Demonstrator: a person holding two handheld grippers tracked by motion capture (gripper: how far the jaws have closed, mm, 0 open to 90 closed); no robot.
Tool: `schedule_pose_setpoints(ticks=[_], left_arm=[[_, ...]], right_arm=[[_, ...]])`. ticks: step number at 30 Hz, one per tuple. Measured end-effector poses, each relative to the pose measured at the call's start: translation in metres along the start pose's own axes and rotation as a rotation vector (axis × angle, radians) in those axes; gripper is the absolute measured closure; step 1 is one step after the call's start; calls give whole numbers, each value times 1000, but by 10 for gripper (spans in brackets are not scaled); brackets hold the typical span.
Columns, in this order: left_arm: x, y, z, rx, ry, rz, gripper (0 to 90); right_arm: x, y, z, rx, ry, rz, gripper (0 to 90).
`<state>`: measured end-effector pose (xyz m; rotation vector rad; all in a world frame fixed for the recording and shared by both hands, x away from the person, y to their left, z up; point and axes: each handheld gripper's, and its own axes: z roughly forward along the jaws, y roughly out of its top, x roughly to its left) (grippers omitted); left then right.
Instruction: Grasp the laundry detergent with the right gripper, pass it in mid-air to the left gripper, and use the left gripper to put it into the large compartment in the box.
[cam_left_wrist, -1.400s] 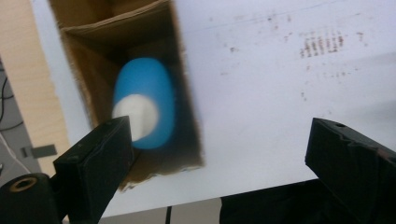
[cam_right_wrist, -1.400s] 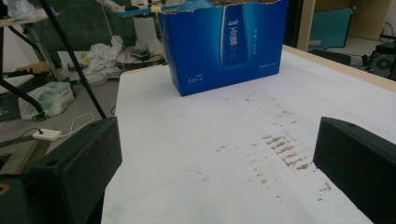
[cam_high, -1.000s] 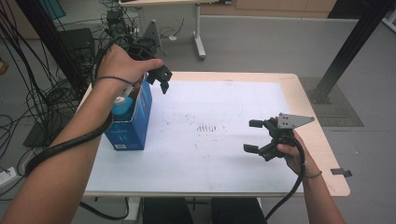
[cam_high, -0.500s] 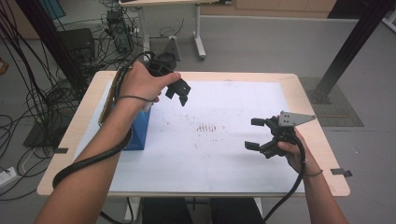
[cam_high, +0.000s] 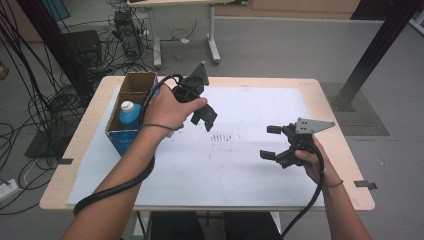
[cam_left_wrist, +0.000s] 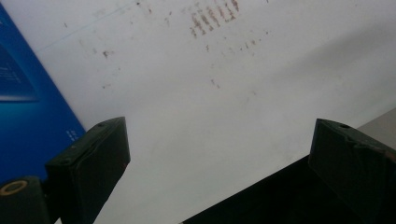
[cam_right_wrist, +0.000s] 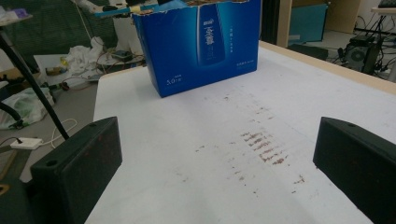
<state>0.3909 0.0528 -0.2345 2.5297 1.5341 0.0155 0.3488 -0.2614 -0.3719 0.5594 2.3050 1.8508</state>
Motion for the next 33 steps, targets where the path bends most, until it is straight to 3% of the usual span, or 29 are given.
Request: schedule_pose_setpoints(ticks=[11,17,33], left_arm=[[-6,-2,39,44,-4,9,57],[-4,-3,55,58,32,0,58],[1,-7,64,72,25,-2,59]], right_arm=[[0,-1,0,11,-13,7,11],[-1,-1,-1,14,-18,7,10],[-2,0,1,26,-17,6,10]])
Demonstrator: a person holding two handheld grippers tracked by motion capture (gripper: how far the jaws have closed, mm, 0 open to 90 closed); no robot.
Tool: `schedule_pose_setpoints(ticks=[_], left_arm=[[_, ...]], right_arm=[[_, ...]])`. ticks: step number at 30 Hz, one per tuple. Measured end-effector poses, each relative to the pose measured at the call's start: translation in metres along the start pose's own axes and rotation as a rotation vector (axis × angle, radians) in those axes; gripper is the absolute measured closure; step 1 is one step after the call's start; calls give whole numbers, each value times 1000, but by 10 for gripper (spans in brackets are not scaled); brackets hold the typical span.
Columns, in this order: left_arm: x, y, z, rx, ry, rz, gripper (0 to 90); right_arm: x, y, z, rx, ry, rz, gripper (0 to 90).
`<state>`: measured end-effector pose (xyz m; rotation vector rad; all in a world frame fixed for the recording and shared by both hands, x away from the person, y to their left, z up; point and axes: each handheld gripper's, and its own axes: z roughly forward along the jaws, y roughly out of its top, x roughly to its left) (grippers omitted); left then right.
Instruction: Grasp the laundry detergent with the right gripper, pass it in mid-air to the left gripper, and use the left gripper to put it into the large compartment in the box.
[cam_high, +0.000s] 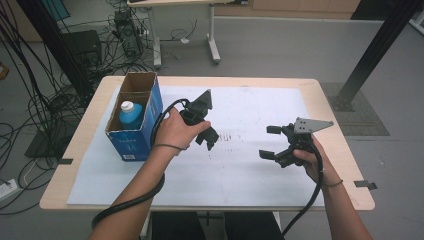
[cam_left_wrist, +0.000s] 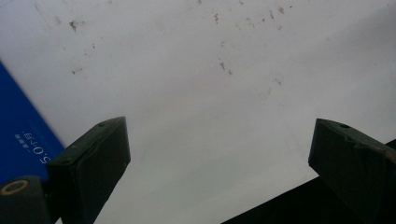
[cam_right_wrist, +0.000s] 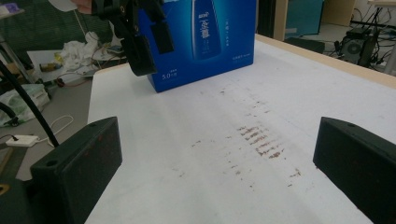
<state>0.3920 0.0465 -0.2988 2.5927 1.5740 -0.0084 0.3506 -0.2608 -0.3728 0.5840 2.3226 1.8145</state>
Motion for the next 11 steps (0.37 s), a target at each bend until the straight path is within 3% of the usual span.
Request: schedule_pose_setpoints(ticks=[11], left_arm=[[3,-3,-2,-8,-1,-9,59]], right_arm=[[2,1,-2,-5,-3,-2,11]])
